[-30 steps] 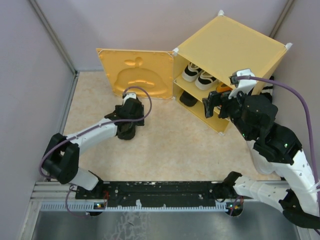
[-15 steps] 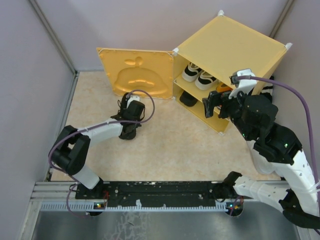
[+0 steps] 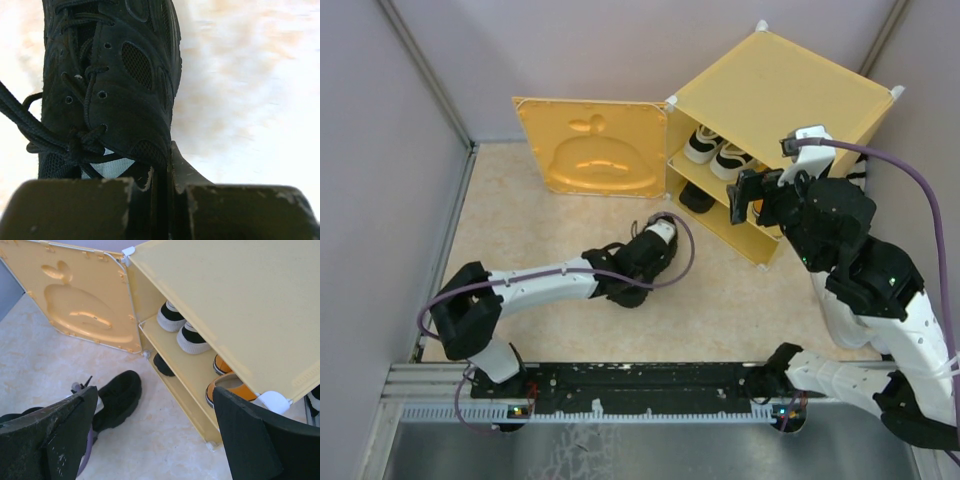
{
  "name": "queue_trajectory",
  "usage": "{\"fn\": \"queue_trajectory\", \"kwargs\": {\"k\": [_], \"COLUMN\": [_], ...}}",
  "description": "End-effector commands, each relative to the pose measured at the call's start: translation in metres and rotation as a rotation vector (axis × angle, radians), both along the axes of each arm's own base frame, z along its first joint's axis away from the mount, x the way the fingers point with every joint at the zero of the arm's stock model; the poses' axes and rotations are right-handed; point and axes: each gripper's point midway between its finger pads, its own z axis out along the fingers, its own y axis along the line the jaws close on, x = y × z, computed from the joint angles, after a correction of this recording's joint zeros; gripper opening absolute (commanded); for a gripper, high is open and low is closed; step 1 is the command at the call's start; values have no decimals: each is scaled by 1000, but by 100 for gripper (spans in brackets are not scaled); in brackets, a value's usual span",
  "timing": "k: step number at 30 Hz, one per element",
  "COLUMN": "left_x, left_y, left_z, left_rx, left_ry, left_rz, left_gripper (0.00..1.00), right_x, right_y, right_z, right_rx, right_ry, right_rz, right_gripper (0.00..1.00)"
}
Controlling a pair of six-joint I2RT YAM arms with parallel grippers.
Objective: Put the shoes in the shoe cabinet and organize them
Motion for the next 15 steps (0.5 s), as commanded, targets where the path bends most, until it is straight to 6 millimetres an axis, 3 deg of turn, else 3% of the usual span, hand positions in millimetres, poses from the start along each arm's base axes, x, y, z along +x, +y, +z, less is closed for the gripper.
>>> {"fn": "queue_trajectory", "kwargs": {"k": [1,5,15], "left_x": [-11,-12,11], "left_y": [-69,-105,-186], "left_z": [54,49,58], "left_rx": [-187,-226,-312], "left_ry": [-84,-94,-129], "left_rz": [-219,-322,-464], "left_gripper": [0,0,0], "right_x": [0,0,-8], "right_y": [-7,-8,-23], "right_z": [29,31,34], "right_rx": [25,25,25], "right_ry": [-65,-73,-83], "right_rz": [-19,-22,-55], "right_gripper": [98,98,98]}}
